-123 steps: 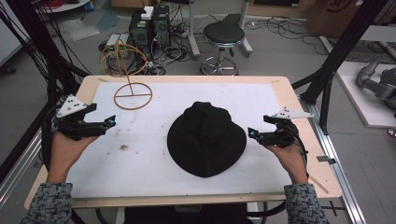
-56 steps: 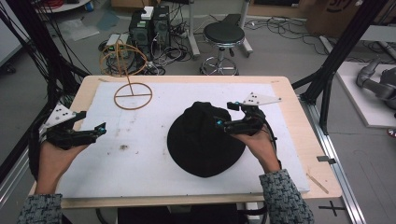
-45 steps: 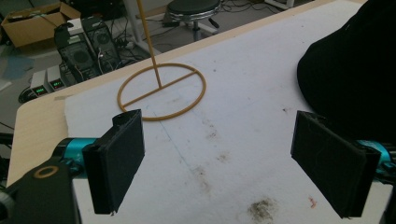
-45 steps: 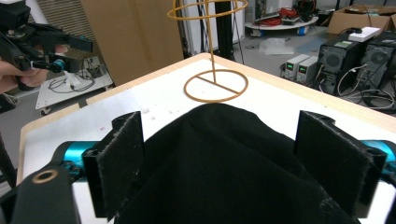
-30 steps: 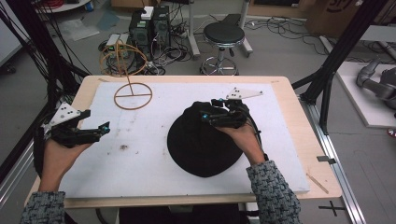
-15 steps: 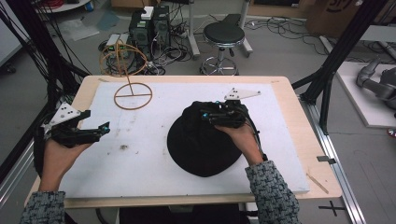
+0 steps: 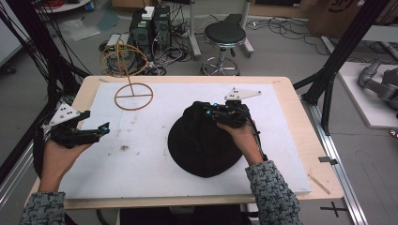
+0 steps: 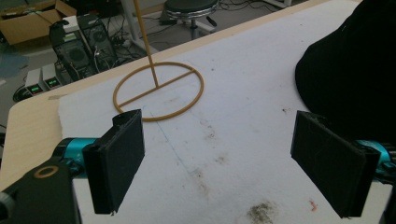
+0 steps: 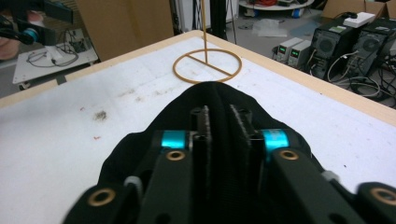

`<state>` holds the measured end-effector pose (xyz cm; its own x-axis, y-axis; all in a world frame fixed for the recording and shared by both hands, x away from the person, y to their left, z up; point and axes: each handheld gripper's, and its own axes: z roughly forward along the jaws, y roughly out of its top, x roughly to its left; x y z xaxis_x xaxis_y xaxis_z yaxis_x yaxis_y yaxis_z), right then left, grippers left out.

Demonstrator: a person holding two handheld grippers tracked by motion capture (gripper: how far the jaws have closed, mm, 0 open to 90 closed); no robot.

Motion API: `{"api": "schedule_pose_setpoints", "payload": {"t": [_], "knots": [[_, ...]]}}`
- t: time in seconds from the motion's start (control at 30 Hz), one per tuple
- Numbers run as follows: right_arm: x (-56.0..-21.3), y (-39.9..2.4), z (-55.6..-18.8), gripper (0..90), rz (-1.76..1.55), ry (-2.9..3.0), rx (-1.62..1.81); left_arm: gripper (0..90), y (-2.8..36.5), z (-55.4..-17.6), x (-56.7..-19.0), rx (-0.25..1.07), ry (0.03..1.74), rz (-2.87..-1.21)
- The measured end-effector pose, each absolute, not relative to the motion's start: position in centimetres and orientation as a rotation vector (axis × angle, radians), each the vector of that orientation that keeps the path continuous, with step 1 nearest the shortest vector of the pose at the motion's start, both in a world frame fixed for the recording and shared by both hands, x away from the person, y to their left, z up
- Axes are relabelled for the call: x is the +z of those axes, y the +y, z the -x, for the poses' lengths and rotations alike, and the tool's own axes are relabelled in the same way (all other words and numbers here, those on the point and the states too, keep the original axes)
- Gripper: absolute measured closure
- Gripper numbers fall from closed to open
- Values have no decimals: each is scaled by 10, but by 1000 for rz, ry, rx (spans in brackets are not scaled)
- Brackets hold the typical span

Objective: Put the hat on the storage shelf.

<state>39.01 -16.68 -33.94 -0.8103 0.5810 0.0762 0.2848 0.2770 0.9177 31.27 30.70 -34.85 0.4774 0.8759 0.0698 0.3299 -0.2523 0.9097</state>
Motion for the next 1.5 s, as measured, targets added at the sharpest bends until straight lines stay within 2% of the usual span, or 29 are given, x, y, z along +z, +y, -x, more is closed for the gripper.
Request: {"api": "schedule_pose_setpoints", "payload": {"t": [0.23,0.6,1.03,1.2,1.5], "knots": [[-334,-170,-389,869,-825,2260,1506,179,308,-313,-349,744,1021,-1804],[-314,-188,-385,871,-843,2176,1563,179,309,-314,-350,745,1027,-1802],[-270,-187,-381,870,-770,2113,1596,180,309,-316,-350,746,1018,-1803],[-245,-184,-388,870,-753,2089,1618,180,310,-316,-350,744,1020,-1799],[-226,-180,-401,870,-744,2063,1718,180,311,-315,-350,745,1016,-1801]]}}
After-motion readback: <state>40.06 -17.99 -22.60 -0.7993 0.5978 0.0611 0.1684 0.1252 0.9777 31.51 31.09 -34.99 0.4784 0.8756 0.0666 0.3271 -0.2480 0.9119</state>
